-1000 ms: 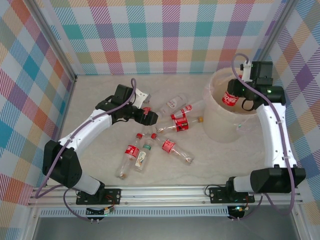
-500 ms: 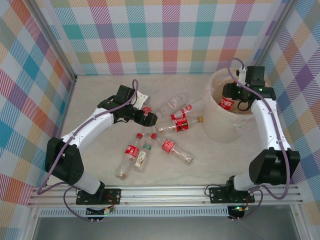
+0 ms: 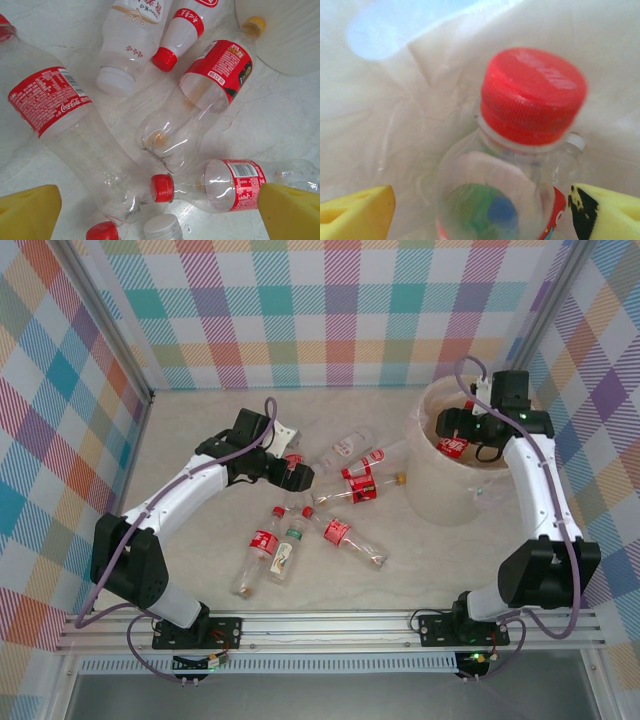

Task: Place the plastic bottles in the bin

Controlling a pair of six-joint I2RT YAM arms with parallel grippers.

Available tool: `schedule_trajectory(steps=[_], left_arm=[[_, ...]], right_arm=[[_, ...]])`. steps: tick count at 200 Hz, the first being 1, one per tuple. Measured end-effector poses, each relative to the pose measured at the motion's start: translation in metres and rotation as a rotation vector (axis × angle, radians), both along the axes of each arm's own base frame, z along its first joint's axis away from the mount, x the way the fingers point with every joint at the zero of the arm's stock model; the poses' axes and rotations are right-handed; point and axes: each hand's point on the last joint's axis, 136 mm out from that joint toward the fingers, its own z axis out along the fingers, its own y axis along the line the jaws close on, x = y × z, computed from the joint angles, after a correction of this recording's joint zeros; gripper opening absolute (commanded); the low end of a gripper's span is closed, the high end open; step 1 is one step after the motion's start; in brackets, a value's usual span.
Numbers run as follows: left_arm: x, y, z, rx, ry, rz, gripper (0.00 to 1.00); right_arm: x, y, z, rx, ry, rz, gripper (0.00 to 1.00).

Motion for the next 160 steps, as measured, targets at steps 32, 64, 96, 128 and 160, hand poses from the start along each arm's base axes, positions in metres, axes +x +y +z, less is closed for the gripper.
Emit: schedule_trajectory(steps=[32,64,96,128,160], left_arm=[[0.002,0.009,-0.003,0.061,0.006,0.021,1.0],[0.002,0.031,0.006,0.171,0.016,0.092,1.0],[-0.027,0.06,0.014,0.247,0.076,0.187,0.98],[-0.081,0.087,0.005,0.291,0.229,0.257,0.92],[-0.116,0.102,-0.029,0.352,0.383,0.307,0.87]], right_arm=[[-0.024,0.004,0.057,0.011,-0.145,0.005,0.99],[-0.06,0.015,0.106,0.073,-0.287,0.019,0.99],[-0.086,0.034,0.126,0.202,-0.364,0.059,0.99],[-0.093,0.059,0.109,0.305,-0.315,0.124,0.98],[-0.102,0.068,0.092,0.346,-0.276,0.145,0.98]])
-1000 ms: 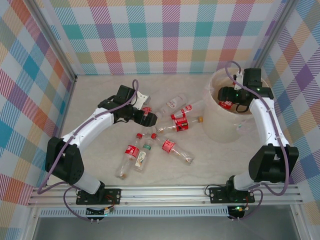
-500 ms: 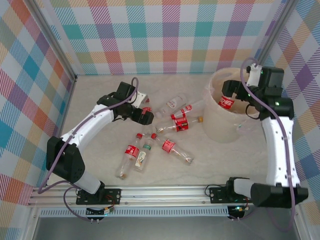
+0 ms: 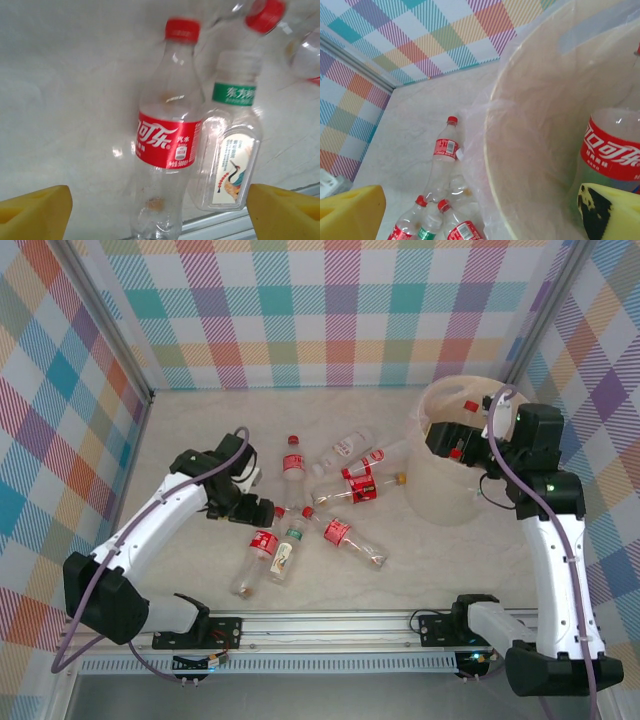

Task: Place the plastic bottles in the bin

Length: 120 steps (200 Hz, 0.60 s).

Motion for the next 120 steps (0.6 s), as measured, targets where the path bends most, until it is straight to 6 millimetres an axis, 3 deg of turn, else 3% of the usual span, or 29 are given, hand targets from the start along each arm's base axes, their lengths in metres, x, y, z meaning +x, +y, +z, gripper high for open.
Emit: schedule_trajectory(steps=[81,120], left_arm=[[-0.01,-0.01,-0.051,-0.006,0.183,0.094,0.75],[-0.012,-0.019,-0.069,0.009,0.222,0.089,0.74]], right_arm=[[-0.043,-0.001,0.042,-0.007,-0.17,-0.002,0.98],[-0.044,-0.004,0.044,-0.015,-0.183,-0.02,0.98]])
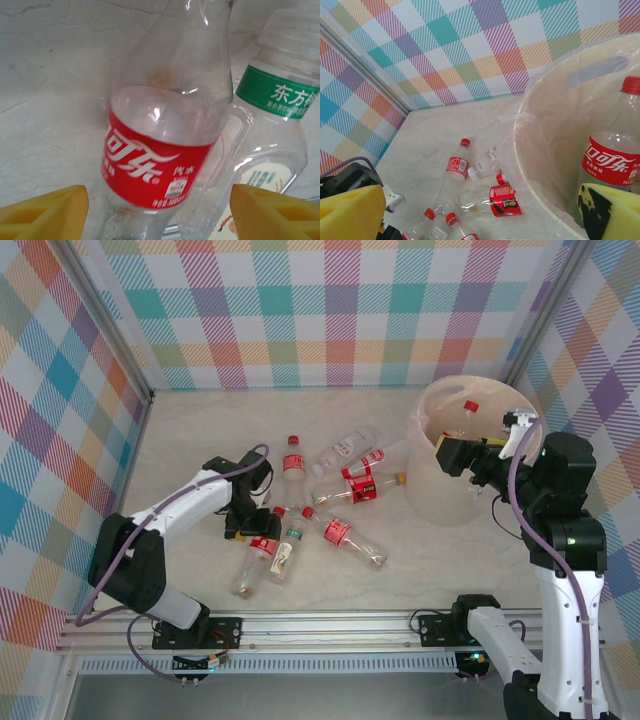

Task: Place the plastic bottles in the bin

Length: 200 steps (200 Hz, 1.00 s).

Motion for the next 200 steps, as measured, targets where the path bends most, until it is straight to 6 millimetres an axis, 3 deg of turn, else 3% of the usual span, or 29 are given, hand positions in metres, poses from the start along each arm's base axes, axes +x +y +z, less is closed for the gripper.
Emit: schedule_trajectory(steps=[44,84,165,200], left_arm=[[0.006,-0.003,-0.018,0.027,0.019,-0.009,0.72],[0.011,-0.003,-0.034,0.051,0.048,-0.025,0.64],[0.023,-0.008,-0.033,0.052,0.027,-0.064,0.56],[0.041,-0.006,-0.023,0.082,-0.037,-0.103,0.56]], right_arm=[[0.011,-0.002,-0.008,-0.004,0.035,-0.011,0.98],[0.015,-0.004,-0.012,-0.014,0.044,-0.024,0.98],[0.017,-0.008,-0.018,-0.042,0.06,-0.042,0.98],[0.016,-0.01,-0.021,-0.046,0.071,-0.05,0.98]])
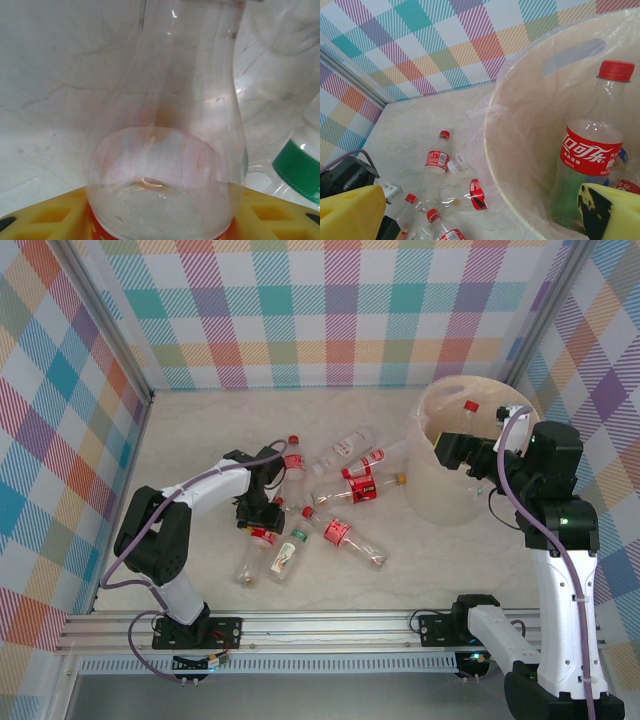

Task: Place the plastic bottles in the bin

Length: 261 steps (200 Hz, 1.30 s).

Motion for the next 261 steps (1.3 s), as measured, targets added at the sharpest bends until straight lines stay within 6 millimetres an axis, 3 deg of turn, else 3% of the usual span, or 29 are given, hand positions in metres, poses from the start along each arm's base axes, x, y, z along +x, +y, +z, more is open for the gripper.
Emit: schedule_trajectory(steps=[28,63,96,134,158,200,222,261], left_arm=[[0.034,-0.003,0.029,0.003,-0.117,-0.047,0.56],[0.074,-0.017,0.083,-0.057,-0.318,-0.098,0.54],[0.087,-0.042,0.126,-0.194,-0.481,-0.144,0.51],[0.09,-0.08,0.165,-0.402,-0.643,-0.209,0.4],[0.083,-0.088,0.178,-0.497,-0.722,-0.235,0.35],[0.073,-0.096,0.184,-0.587,-0.778,-0.294,0.26],[0.071,-0.103,0.186,-0.633,-0.786,-0.32,0.2],[0.065,-0.113,0.19,-0.701,-0.78,-0.362,0.18]], right_arm=[[0.002,0.003,-0.003,0.008,0.013,0.016,0.96],[0.003,0.014,-0.004,0.043,0.035,0.074,0.95],[-0.003,0.031,0.011,0.057,0.017,0.129,0.92],[-0.007,0.082,0.011,0.015,0.035,0.282,0.93],[0.001,0.119,-0.006,-0.035,0.087,0.358,0.94],[0.02,0.179,-0.049,-0.084,0.188,0.451,0.93],[0.031,0.199,-0.064,-0.076,0.215,0.479,0.93],[0.047,0.218,-0.08,-0.053,0.243,0.5,0.92]])
